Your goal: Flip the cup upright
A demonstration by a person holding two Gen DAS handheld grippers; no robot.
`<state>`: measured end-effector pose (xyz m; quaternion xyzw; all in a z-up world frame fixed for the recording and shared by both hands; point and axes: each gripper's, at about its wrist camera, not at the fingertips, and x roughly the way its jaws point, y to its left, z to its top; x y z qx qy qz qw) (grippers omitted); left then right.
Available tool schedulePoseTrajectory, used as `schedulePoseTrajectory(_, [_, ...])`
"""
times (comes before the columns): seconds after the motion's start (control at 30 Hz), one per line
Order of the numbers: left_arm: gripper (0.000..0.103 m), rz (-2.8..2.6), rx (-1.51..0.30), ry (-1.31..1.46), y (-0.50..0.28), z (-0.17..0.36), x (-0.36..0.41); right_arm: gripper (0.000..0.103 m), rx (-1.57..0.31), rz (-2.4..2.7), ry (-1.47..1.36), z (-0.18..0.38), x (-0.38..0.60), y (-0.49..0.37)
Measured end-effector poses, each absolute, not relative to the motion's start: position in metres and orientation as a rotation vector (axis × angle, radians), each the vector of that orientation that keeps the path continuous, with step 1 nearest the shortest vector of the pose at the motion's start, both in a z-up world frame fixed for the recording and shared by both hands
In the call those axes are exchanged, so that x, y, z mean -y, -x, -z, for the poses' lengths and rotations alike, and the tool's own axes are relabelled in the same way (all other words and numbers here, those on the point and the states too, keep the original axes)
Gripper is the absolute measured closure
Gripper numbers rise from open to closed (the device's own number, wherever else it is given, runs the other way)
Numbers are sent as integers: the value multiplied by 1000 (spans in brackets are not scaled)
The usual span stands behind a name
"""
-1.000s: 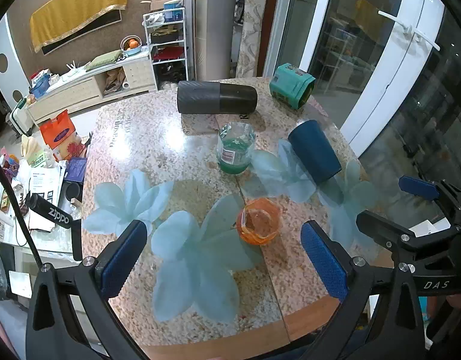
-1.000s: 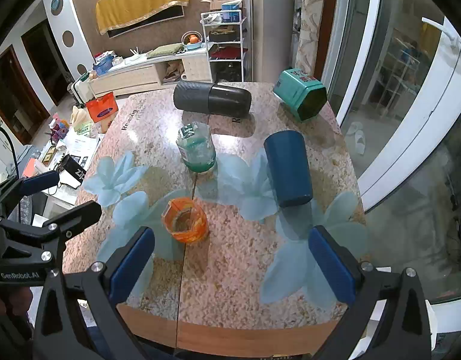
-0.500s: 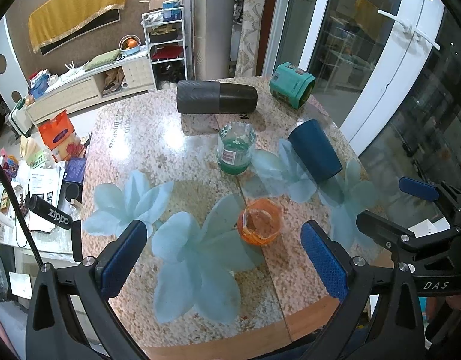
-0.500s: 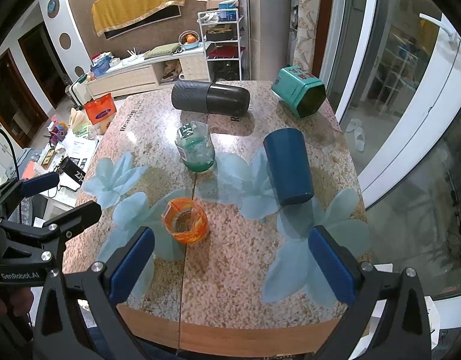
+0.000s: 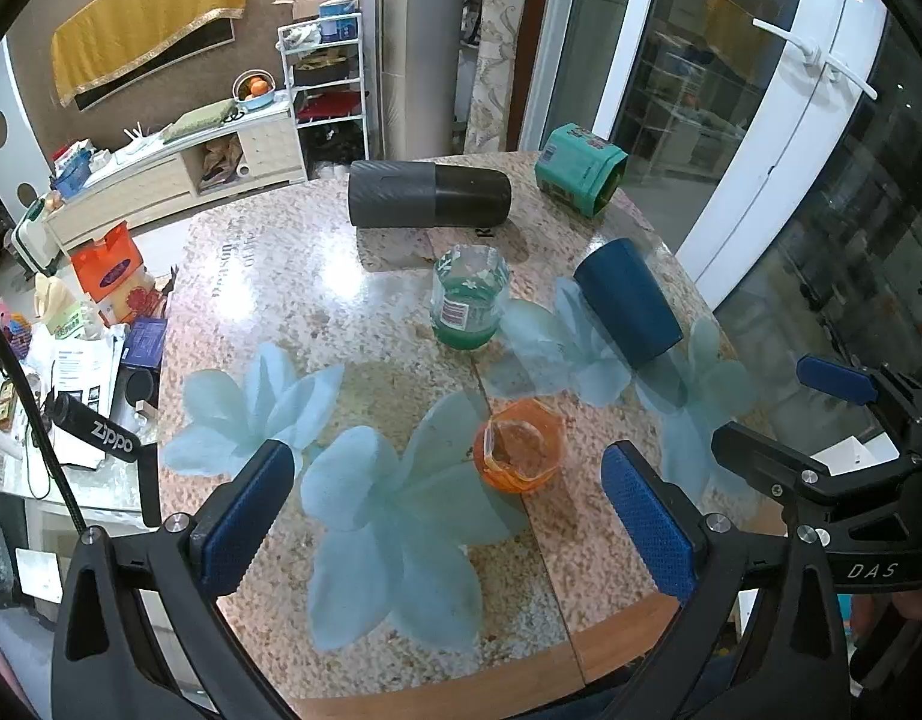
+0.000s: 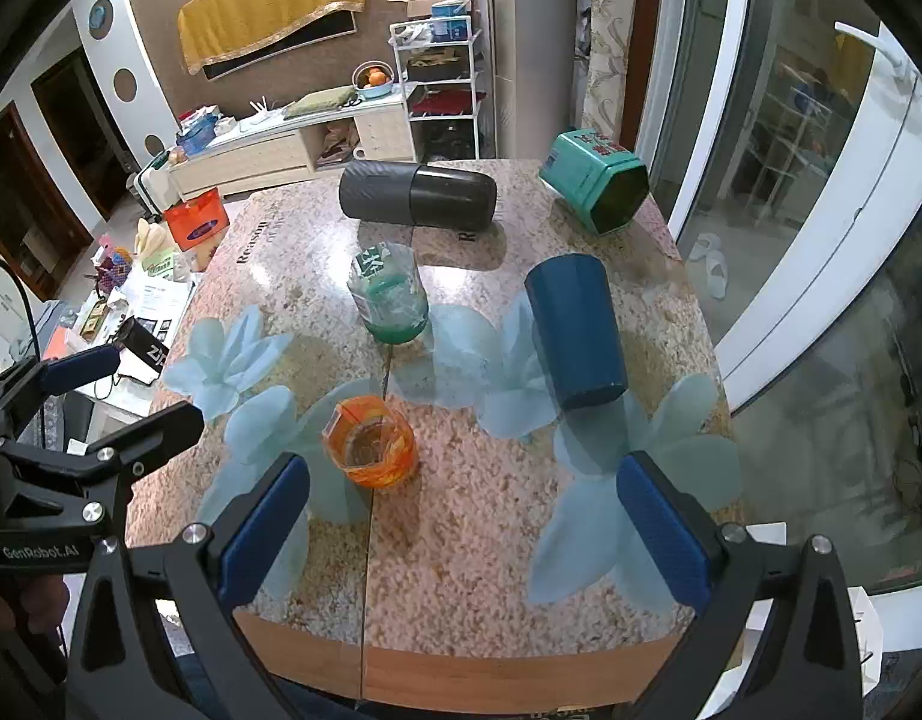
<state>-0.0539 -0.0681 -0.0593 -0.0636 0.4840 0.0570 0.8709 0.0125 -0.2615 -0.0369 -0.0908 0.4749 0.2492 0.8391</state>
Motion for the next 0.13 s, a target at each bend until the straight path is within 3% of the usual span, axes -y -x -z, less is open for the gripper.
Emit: schedulePoseTrajectory(0.13, [0,-119,-1005,128,53,60,68,0,-1004,-525,191,37,262,-13])
